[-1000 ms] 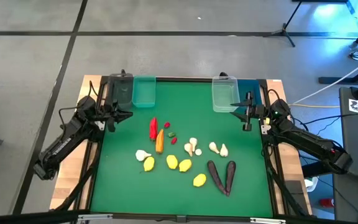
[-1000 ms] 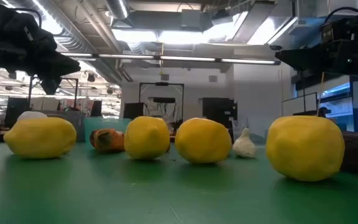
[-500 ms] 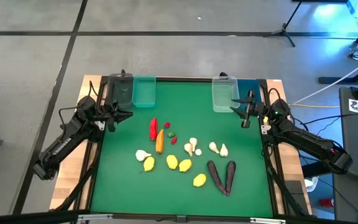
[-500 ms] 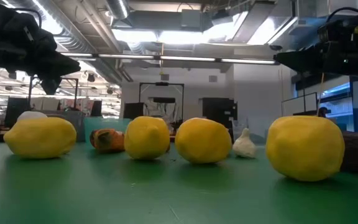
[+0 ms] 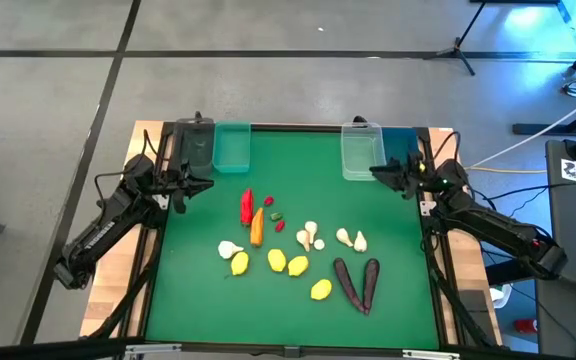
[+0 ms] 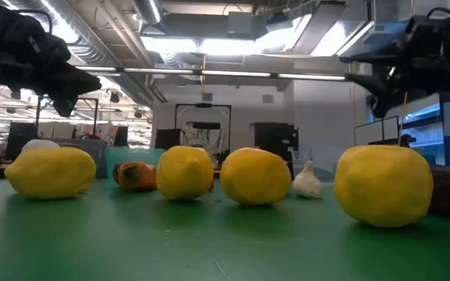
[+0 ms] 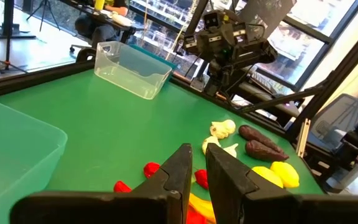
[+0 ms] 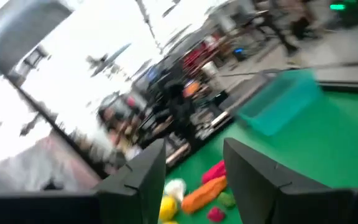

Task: Sort produce into baskets
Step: Put the right eggplant into the dark blue bin

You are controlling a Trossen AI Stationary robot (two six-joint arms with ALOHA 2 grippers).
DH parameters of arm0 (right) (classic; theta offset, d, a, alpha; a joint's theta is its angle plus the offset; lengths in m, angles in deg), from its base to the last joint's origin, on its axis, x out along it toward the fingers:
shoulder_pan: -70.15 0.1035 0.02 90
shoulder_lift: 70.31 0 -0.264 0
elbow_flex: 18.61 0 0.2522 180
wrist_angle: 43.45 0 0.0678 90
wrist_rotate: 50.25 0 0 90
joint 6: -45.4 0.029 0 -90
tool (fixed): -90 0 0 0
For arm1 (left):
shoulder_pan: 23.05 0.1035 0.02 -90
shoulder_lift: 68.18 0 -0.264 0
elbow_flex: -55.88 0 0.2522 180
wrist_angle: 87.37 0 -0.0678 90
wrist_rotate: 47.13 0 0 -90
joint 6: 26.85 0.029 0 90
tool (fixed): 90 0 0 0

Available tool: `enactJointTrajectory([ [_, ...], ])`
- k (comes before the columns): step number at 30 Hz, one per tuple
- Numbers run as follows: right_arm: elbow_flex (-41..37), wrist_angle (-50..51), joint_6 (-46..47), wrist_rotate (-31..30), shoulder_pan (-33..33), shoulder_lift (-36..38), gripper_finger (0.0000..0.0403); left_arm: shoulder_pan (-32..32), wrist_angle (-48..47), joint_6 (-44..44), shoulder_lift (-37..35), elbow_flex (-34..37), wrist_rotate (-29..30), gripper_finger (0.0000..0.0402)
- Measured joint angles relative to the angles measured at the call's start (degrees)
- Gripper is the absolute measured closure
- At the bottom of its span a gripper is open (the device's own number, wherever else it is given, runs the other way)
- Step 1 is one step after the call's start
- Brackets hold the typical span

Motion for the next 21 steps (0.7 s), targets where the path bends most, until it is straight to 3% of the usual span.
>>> enactJointTrajectory([
  [5,0.02,1.27,3.09,-4.04,0.0,0.0,0.024,-0.02,1.17,-6.7,0.02,0.02,0.84,0.0356],
  [12,0.11,0.41,3.15,-10.36,0.0,0.02,0.024,0.0,2.97,-20.9,0.04,0.0,17.61,0.0357],
  [16,0.13,-0.12,4.8,-13.04,0.0,0.02,0.024,-0.02,3.0,-26.29,0.09,0.0,19.81,0.0357],
  [21,0.18,-6.58,5.99,-12.56,0.02,0.02,0.024,0.0,2.89,-27.06,0.07,0.0,25.22,0.0357],
])
